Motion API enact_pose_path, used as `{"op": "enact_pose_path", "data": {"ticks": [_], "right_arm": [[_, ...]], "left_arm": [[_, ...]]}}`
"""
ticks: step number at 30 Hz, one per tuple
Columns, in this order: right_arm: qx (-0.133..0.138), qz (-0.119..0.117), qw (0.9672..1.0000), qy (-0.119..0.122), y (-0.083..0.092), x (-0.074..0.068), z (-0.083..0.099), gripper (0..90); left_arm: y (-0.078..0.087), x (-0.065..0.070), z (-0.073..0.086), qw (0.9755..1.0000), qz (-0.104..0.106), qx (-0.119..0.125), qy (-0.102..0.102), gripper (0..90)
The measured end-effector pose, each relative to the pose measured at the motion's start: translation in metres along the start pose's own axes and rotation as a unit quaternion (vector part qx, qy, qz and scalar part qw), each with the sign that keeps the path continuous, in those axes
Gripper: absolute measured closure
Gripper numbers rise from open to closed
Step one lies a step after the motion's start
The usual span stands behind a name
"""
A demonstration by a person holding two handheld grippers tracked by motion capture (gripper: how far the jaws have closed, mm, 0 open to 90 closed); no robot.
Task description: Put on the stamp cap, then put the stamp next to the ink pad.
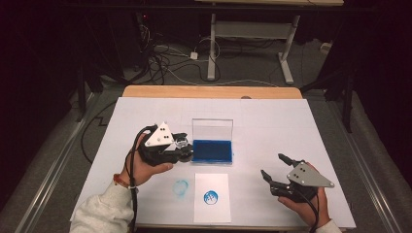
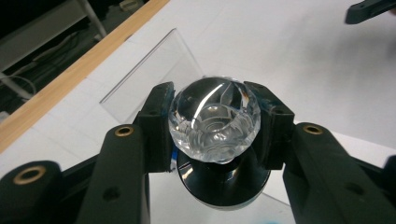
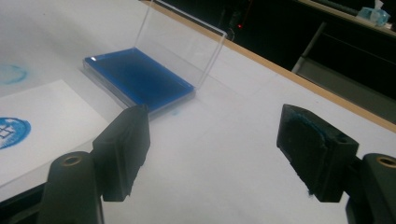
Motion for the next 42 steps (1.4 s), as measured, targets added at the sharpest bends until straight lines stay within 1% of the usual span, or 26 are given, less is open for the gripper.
{"op": "enact_pose_path", "data": {"ticks": [2, 4, 7, 9, 10, 12, 17, 19, 22, 24, 27, 30, 34, 35, 38, 41, 42], "right_arm": [[-0.005, 0.002, 1.0, -0.001, 0.001, 0.002, 0.003, 26.2], [-0.008, 0.006, 1.0, 0.0, 0.002, 0.005, 0.006, 26.1], [-0.009, 0.009, 0.9999, -0.004, 0.005, 0.006, 0.009, 26.2], [-0.008, 0.011, 0.9999, -0.004, 0.007, 0.007, 0.009, 26.4], [-0.005, 0.011, 0.9999, -0.007, 0.007, 0.006, 0.009, 26.5], [0.001, 0.012, 0.9999, -0.006, 0.01, 0.006, 0.008, 26.5], [-0.002, 0.007, 1.0, -0.006, 0.009, 0.004, 0.009, 26.6], [-0.004, 0.006, 1.0, -0.005, 0.008, 0.003, 0.01, 26.6], [-0.003, 0.003, 1.0, -0.004, 0.007, 0.001, 0.01, 26.6], [-0.004, 0.0, 1.0, -0.003, 0.006, 0.0, 0.011, 26.7], [-0.008, -0.002, 1.0, 0.0, 0.006, -0.002, 0.013, 26.6], [-0.006, -0.001, 1.0, -0.002, 0.007, -0.002, 0.012, 26.7], [-0.007, -0.001, 1.0, -0.002, 0.006, -0.001, 0.012, 26.8], [-0.008, -0.001, 1.0, 0.001, 0.006, -0.002, 0.012, 26.8], [-0.011, -0.002, 0.9999, 0.001, 0.005, -0.002, 0.013, 26.8], [-0.013, -0.002, 0.9999, 0.0, 0.005, -0.001, 0.015, 26.8], [-0.014, -0.002, 0.9999, -0.001, 0.005, -0.001, 0.015, 26.8]], "left_arm": [[0.0, -0.001, 0.001, 1.0, -0.001, 0.0, 0.003, 54.6], [-0.001, -0.003, 0.002, 1.0, -0.003, -0.006, -0.001, 54.6], [-0.002, -0.007, 0.003, 1.0, -0.007, -0.006, 0.004, 54.6], [-0.002, -0.01, 0.004, 0.9999, -0.01, -0.008, 0.006, 54.6], [-0.003, -0.012, 0.005, 0.9999, -0.01, -0.008, 0.01, 54.6], [-0.004, -0.014, 0.006, 0.9998, -0.009, -0.013, 0.012, 54.6], [-0.007, -0.023, 0.008, 0.9995, -0.014, -0.026, 0.008, 54.6], [-0.008, -0.026, 0.008, 0.9995, -0.012, -0.028, 0.01, 54.6], [-0.009, -0.029, 0.008, 0.9991, -0.013, -0.04, 0.006, 54.6], [-0.01, -0.031, 0.008, 0.999, -0.009, -0.042, 0.008, 54.6], [-0.012, -0.033, 0.01, 0.9988, -0.01, -0.047, 0.011, 54.5], [-0.016, -0.036, 0.015, 0.9982, -0.008, -0.057, 0.015, 54.5], [-0.024, -0.042, 0.024, 0.9976, -0.007, -0.063, 0.03, 54.5], [-0.026, -0.043, 0.025, 0.9974, -0.006, -0.062, 0.035, 54.5], [-0.037, -0.047, 0.032, 0.9962, -0.006, -0.077, 0.041, 54.5], [-0.047, -0.05, 0.041, 0.9947, 0.001, -0.094, 0.043, 54.5], [-0.049, -0.051, 0.043, 0.9944, 0.002, -0.095, 0.046, 54.5]]}}
Point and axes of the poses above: each handheld gripper's, and its own axes: y roughly backward along the jaws, z roughly out of its underside, x roughly to its right, the point moved 8 cm from there along -y, roughly forward along the jaws, and after that the axes turned 14 degrees about -y, right-handed, at the moved point
